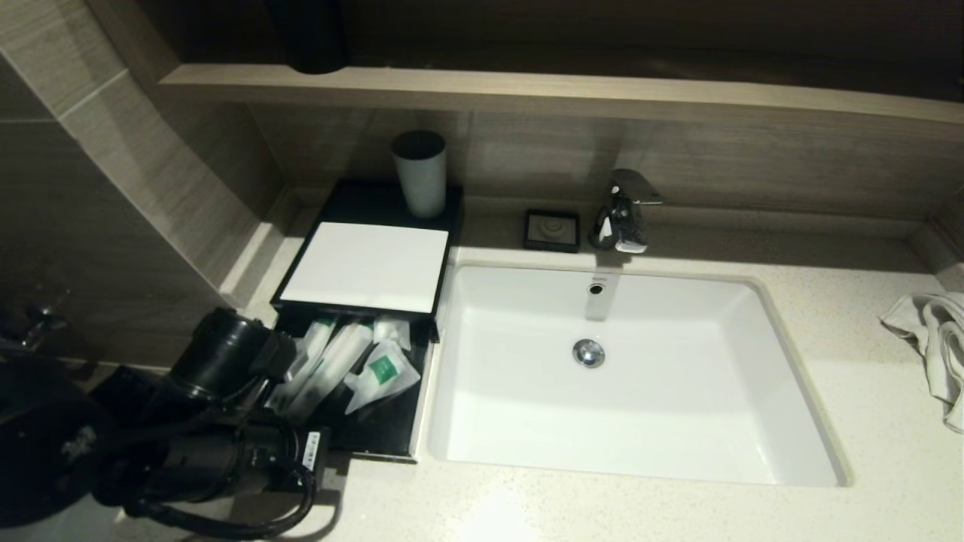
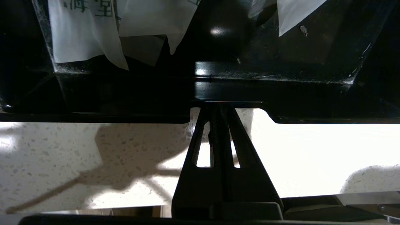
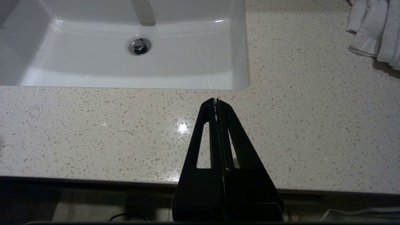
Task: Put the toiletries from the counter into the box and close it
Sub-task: Close the drawer
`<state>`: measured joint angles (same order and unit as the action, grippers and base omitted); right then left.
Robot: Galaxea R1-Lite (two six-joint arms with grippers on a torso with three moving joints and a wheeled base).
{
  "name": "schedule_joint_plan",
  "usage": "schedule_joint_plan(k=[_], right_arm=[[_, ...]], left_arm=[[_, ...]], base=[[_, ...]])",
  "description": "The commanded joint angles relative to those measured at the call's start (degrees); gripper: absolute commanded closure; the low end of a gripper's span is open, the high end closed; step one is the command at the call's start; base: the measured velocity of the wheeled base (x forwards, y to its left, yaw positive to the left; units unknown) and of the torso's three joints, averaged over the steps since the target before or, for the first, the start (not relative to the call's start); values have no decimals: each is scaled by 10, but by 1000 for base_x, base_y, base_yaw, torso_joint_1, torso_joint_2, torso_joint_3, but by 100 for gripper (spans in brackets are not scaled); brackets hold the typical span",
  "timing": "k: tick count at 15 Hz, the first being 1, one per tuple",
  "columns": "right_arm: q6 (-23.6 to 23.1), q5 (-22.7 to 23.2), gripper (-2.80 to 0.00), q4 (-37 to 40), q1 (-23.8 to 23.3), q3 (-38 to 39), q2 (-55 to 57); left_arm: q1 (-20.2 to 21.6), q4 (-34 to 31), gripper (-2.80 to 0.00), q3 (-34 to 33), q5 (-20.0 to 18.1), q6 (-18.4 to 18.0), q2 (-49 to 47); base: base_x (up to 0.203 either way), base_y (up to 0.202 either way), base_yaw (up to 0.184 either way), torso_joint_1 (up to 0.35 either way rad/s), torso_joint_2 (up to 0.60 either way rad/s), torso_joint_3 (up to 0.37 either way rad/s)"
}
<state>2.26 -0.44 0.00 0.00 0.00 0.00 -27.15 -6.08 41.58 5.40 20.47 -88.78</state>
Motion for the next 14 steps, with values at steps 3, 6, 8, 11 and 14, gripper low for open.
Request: schedule_joint_plan(k=[3,6,8,11,14], right_arm=[[0,0,0,0,0,0,1],[0,0,0,1,0,0,1],[0,0,0,0,0,0,1],[0,0,0,1,0,0,1],[0,0,0,0,-1,0,1]], left_arm=[[0,4,0,5,1,2,-3],[0,9,0,10,1,3,-3],[0,34,0,9,1,4,-3],[0,45,0,12,1,4,-1],[-1,57,0,12,1,4,-3]], base=[[0,0,0,0,0,0],[0,0,0,0,0,0],[0,0,0,0,0,0],[0,0,0,0,0,0],[0,0,0,0,0,0]])
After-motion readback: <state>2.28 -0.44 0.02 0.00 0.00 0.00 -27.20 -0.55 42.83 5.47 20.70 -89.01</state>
